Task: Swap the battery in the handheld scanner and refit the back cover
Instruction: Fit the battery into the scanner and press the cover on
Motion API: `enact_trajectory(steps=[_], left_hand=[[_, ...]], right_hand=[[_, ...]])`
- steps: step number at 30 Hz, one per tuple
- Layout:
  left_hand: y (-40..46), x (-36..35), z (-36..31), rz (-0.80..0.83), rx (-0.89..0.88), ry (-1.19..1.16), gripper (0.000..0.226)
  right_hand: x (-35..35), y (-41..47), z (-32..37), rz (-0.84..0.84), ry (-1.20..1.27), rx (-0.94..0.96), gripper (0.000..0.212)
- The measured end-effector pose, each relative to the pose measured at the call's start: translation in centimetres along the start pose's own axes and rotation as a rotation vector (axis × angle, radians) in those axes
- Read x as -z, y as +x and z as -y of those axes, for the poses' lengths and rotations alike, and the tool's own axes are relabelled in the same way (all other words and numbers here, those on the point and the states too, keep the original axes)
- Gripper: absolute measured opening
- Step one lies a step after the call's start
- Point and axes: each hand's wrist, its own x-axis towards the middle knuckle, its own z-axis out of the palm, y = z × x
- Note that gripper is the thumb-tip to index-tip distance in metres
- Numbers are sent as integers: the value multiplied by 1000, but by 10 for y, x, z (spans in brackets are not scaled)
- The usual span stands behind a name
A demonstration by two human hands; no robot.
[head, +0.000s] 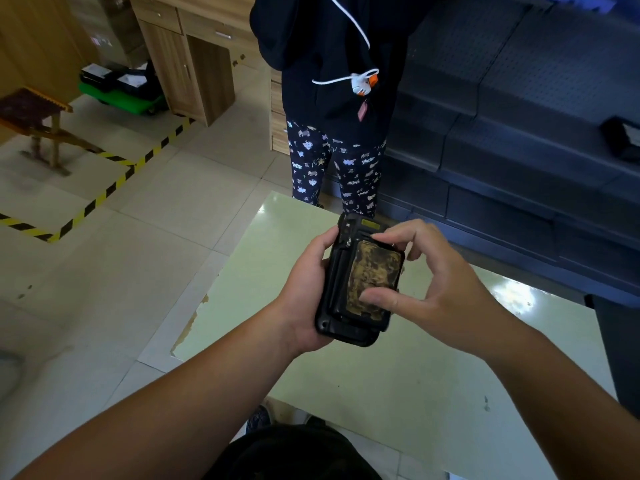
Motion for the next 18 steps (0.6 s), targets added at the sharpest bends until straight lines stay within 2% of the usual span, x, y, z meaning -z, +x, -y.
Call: enact_trajectory(steps=[7,13,16,18], left_hand=[[-1,-2,1,6,-3,-4,74],[-1,-3,-1,5,-15,-22,72],[-2,-8,-1,3,-33,-45,64],[-2,-11,0,5,-50,-48,65]], right_hand=[[-1,-2,1,-49,52,-6,53],[-4,-6,10,-185,206,104,54],[-4,-10,17,-252,478,-5,51],[1,-14,20,-329,567,-102,47]])
